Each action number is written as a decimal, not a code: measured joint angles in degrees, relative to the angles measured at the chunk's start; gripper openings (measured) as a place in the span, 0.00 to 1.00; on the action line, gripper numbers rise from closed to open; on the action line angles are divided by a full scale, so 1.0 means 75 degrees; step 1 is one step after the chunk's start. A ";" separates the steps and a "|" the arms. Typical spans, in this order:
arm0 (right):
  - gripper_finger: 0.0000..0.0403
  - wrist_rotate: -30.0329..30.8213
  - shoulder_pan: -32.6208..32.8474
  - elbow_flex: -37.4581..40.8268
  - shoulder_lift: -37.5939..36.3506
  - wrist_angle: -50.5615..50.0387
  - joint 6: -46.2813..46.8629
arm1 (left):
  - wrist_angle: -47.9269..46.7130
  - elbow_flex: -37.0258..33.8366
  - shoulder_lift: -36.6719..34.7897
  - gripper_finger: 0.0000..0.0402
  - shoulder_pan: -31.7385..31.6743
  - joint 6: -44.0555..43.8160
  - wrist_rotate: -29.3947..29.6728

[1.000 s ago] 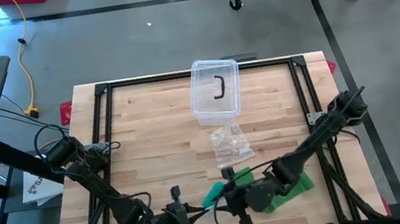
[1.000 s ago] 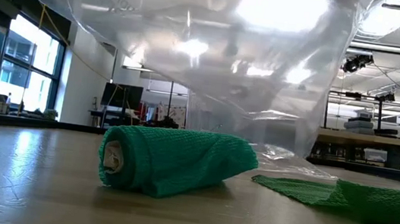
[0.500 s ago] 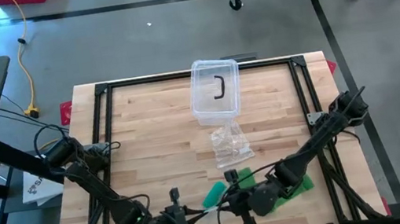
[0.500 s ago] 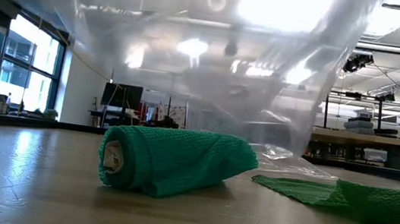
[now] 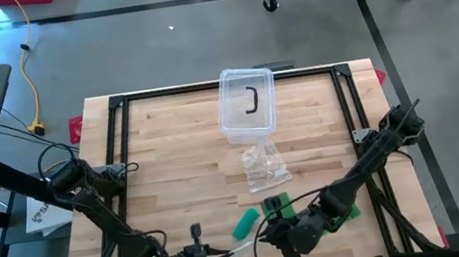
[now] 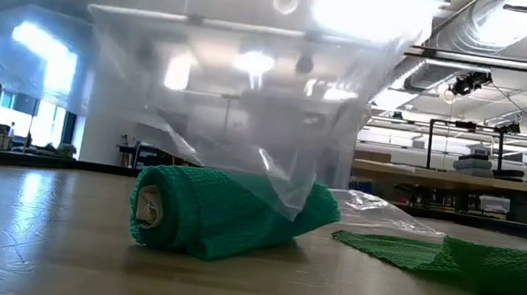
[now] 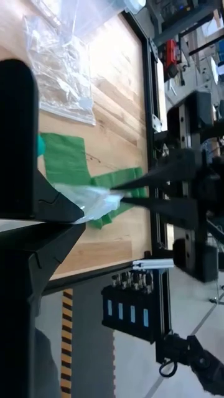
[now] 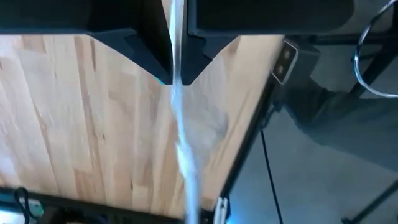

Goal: Roll bandage
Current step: Open the transparent zip bag

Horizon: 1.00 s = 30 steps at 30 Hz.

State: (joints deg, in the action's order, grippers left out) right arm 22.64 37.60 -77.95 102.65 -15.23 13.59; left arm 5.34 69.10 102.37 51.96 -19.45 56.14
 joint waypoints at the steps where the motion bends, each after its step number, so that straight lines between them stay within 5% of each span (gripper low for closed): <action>1: 0.06 0.0012 0.0004 0.0000 0.0000 0.0118 -0.0037 | 0.0000 0.0000 0.0000 0.00 -0.0004 -0.0037 0.0008; 10: 0.36 0.0162 -0.0051 0.0000 0.0000 0.2011 -0.0604 | 0.0012 0.0000 0.0000 0.00 -0.0093 -0.0063 -0.0018; 14: 0.41 0.0083 -0.0084 0.0000 0.0066 0.2114 -0.0864 | 0.0015 0.0000 0.0000 0.00 -0.0093 -0.0082 -0.0018; 21: 0.31 0.0165 -0.0127 0.0003 0.0520 0.2231 -0.1013 | 0.0012 0.0000 0.0000 0.00 -0.0093 -0.0180 -0.0019; 30: 0.03 0.0215 -0.0087 0.0003 0.0527 0.2239 -0.1134 | -0.0006 0.0000 0.0000 0.00 -0.0093 -0.0192 -0.0024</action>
State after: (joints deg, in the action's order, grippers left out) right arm 24.25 36.94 -77.93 106.61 1.56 5.08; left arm 5.30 69.10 102.37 51.27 -20.88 55.96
